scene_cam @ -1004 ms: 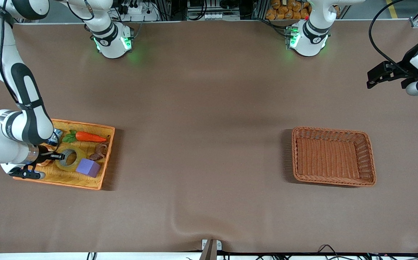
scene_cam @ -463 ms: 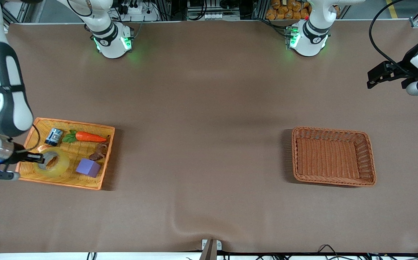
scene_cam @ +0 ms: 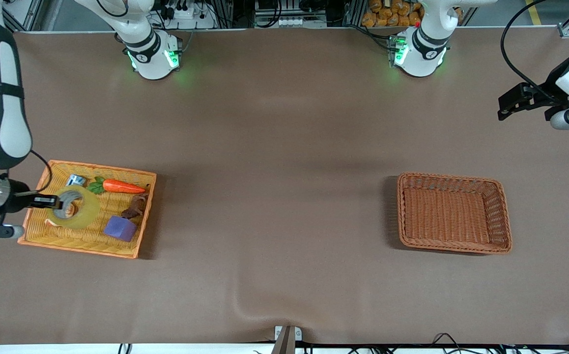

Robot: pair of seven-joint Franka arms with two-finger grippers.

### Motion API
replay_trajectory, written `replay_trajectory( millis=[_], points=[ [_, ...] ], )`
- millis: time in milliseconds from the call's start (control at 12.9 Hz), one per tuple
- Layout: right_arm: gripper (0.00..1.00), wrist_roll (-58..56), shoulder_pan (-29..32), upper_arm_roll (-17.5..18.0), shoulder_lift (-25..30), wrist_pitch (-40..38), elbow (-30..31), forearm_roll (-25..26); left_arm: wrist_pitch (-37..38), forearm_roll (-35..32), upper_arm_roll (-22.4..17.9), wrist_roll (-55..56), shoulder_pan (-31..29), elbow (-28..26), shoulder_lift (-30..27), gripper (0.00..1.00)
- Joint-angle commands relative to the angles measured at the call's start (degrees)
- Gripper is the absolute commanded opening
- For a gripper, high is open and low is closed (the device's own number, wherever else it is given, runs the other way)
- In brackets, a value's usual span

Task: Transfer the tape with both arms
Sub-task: 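Carry the tape roll with the right gripper to mid-table and lower it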

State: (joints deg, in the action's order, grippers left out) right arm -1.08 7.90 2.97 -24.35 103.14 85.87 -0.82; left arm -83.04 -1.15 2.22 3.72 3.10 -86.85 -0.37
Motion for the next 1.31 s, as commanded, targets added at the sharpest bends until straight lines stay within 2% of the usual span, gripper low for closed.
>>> replay_trajectory(
  millis=[0, 386, 695, 1004, 1236],
  points=[
    [0.0, 4.5, -5.0, -0.1, -0.8, -2.3, -2.5, -1.7, 0.3, 0.1, 0.3, -0.1, -0.2, 0.8, 0.0, 1.0],
    [0.0, 12.3, -18.1, -0.2, -2.7, -1.1, -2.6, -4.5, 0.3, 0.1, 0.3, 0.0, -0.2, 0.7, 0.0, 1.0],
    [0.0, 23.5, -28.9, -0.3, -7.0, 6.1, -2.7, -4.6, 0.3, 0.1, 0.3, -0.1, -0.2, 0.7, -0.2, 1.0],
    [0.0, 35.1, -36.7, -0.3, -12.6, 15.4, -3.1, -4.7, 0.3, 0.1, 0.3, 0.0, -0.2, 0.6, -0.2, 1.0],
    [0.0, 41.8, -39.7, -0.2, -15.8, 18.9, -4.7, -4.8, 0.3, 0.1, 0.3, -0.1, -0.2, 0.7, -0.1, 1.0]
  ],
)
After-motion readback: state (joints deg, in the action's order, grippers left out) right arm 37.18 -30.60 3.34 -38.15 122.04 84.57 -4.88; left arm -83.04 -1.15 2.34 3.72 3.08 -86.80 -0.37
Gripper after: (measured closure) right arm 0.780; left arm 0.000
